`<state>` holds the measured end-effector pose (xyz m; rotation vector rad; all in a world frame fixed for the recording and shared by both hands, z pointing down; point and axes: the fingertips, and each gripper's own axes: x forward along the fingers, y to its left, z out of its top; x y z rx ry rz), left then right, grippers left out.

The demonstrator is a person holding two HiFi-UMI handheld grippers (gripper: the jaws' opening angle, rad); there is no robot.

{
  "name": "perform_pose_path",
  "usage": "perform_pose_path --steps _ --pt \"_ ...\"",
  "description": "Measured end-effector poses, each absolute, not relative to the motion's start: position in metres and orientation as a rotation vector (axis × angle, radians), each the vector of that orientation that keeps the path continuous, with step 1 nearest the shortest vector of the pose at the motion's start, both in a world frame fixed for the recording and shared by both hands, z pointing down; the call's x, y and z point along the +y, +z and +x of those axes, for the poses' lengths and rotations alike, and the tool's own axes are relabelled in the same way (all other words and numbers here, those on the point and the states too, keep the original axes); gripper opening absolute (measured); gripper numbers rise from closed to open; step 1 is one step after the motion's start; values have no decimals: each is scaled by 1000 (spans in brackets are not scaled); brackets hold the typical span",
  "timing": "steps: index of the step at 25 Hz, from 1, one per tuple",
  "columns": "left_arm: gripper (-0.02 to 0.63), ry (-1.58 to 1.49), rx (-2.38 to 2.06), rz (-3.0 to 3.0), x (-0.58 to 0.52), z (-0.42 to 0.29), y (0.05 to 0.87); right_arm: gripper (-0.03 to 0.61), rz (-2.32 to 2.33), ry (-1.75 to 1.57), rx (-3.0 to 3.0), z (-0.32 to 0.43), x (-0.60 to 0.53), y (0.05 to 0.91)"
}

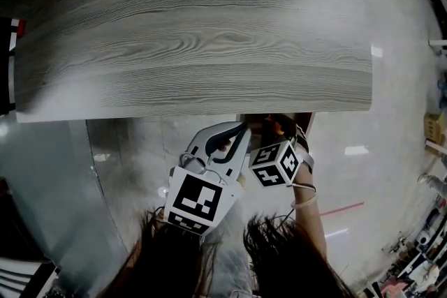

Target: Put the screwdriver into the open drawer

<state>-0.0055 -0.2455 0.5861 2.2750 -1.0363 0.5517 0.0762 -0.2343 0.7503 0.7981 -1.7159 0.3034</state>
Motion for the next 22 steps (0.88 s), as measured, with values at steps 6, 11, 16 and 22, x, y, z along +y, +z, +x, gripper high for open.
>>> perform_pose_path --steps 6,11,16,22 --pt "20 546 -1036 2289 -246 -1 582 110 820 294 -1727 76 -236 741" --pt "20 546 -1037 2291 -242 1 578 110 843 292 -1733 77 -234 731" --pt "20 539 -1035 2296 -238 7 573 110 873 297 -1740 80 -232 719" --pt "20 538 -1038 2299 -232 12 567 109 909 312 -1755 82 -227 706"
